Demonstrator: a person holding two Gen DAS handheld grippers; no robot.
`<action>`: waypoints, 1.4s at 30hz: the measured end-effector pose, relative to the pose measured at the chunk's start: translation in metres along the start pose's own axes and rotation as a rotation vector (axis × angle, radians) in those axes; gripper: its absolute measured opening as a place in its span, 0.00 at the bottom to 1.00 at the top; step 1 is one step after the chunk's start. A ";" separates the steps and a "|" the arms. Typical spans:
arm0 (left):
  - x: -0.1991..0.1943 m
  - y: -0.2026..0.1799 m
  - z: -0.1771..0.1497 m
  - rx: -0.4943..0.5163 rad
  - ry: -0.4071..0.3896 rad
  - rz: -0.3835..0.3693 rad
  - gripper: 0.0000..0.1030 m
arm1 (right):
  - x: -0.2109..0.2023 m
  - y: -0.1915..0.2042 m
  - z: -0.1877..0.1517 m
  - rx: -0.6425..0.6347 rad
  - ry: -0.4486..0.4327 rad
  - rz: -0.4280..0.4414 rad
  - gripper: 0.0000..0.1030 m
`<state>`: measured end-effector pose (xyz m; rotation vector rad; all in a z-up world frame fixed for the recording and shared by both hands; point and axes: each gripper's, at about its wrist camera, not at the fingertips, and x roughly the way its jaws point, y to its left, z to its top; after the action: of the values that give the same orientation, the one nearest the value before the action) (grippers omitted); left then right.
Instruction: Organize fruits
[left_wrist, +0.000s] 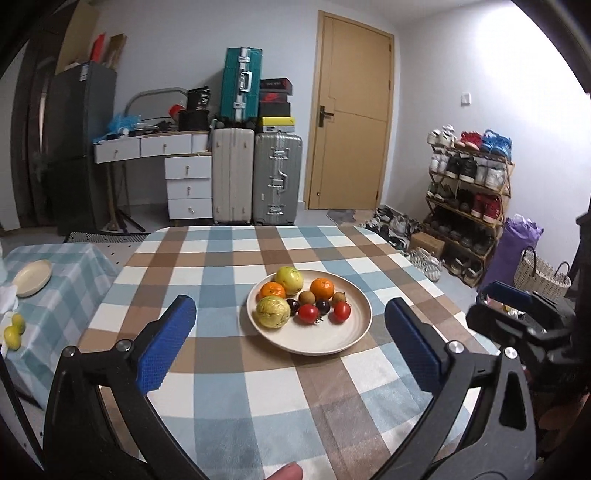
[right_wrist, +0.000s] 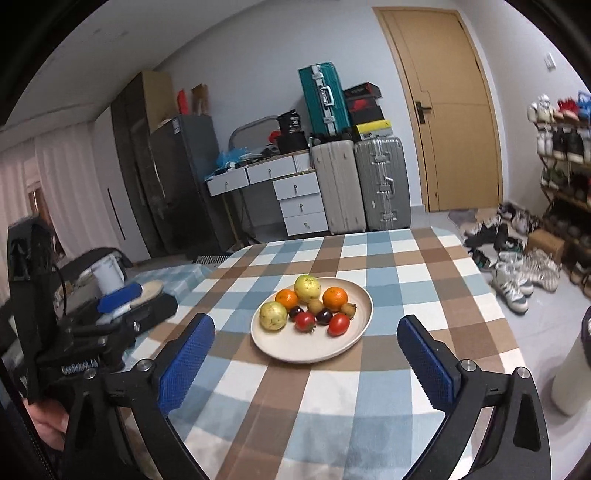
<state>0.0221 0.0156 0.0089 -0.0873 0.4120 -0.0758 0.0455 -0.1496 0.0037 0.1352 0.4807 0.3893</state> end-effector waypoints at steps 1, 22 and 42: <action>-0.003 0.001 -0.001 -0.008 0.001 -0.002 0.99 | -0.004 0.003 -0.003 -0.013 -0.004 -0.008 0.99; -0.013 0.006 -0.009 -0.034 0.036 0.006 0.99 | -0.024 0.021 -0.016 -0.072 -0.040 -0.060 1.00; -0.006 0.007 -0.009 -0.019 0.040 0.035 0.99 | -0.024 0.023 -0.016 -0.077 -0.036 -0.056 1.00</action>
<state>0.0129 0.0221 0.0021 -0.0970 0.4546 -0.0391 0.0109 -0.1372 0.0050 0.0537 0.4329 0.3496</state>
